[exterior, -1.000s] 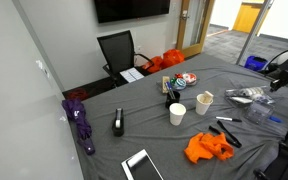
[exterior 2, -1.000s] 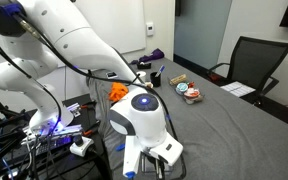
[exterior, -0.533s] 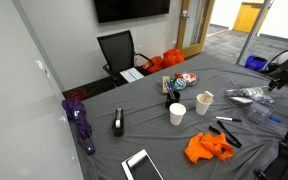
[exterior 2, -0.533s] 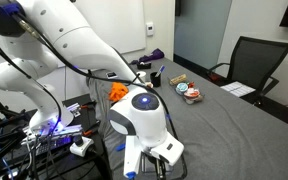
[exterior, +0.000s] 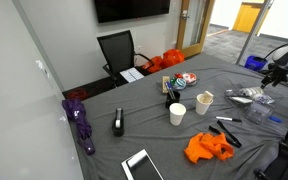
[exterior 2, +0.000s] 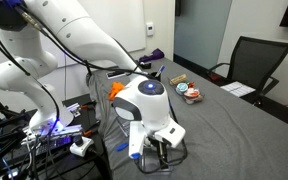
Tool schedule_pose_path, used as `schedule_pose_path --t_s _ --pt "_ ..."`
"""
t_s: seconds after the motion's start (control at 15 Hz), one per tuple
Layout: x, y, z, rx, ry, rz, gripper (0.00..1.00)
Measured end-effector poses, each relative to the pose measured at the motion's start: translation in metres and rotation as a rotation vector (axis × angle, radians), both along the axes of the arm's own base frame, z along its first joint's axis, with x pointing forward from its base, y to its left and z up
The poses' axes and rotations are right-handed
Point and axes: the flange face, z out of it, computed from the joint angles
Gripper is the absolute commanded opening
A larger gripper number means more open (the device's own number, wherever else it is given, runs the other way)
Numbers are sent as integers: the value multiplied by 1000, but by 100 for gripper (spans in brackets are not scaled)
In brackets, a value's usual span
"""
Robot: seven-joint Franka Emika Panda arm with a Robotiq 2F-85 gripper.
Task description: Move the tray forward
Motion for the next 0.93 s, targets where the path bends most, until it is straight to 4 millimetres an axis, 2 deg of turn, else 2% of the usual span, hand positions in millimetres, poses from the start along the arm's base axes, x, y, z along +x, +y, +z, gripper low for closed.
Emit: schedule_pose_path --t_s 0.27,0.53,0.73,0.93 --pt "19 51 12 56 -14 -34 100" --pt "29 109 6 118 -14 -30 100" --pt "28 131 6 140 -16 -33 100" --pt "30 144 17 136 -22 -18 100"
